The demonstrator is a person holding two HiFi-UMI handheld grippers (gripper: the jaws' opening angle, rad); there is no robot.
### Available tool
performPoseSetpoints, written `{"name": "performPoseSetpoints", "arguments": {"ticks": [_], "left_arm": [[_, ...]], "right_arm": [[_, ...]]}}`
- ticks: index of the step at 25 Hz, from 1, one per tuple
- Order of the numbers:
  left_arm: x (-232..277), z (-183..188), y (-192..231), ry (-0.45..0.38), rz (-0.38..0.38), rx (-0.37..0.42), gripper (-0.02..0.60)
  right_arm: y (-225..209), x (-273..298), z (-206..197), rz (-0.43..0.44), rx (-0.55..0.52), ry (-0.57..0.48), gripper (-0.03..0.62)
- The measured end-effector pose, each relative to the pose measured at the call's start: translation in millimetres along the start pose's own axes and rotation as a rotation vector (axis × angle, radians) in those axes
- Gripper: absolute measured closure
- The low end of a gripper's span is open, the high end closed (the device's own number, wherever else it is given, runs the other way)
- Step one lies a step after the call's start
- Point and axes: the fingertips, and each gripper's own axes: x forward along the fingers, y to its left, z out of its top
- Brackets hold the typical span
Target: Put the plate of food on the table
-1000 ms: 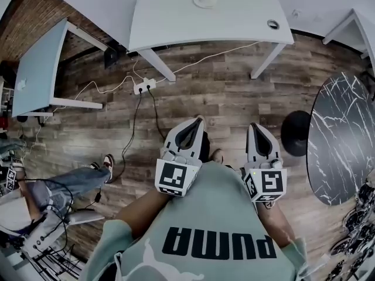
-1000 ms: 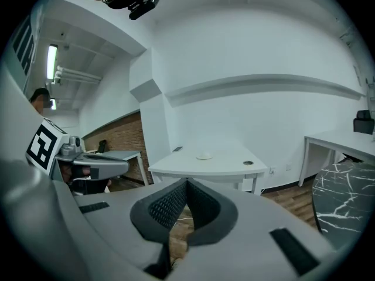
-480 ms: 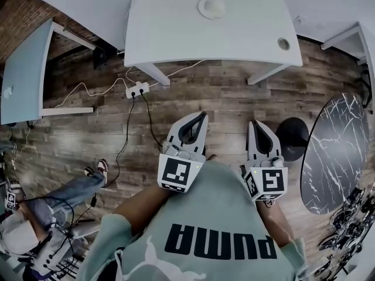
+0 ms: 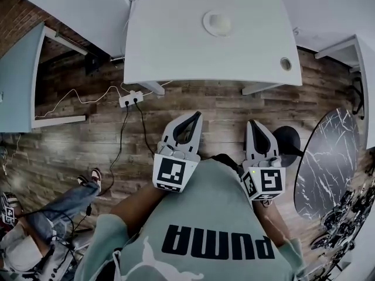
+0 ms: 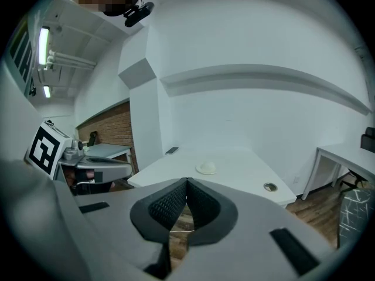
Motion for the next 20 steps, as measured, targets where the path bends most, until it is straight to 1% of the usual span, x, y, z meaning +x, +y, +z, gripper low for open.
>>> {"name": "performPoseSetpoints", "arguments": {"ticks": [4, 9, 15, 20], "left_arm": [[4, -1, 12, 0.009, 0.032, -0.014, 0.575], [17, 3, 14, 0.009, 0.077, -0.016, 0.575], [41, 15, 7, 0.005, 0.158, -0.009, 0.575], [72, 25, 6, 0.011, 0.226, -0.045, 0.575]], "right_arm": [[-4, 16, 8, 0.016, -0.010, -0.007, 0.594], [-21, 31, 14, 0.048, -0.022, -0.015, 0.594], [-50, 48, 14, 0.120, -0.027, -0.020, 0.594], [-78, 70, 20, 0.196, -0.026, -0.021, 0.594]]}}
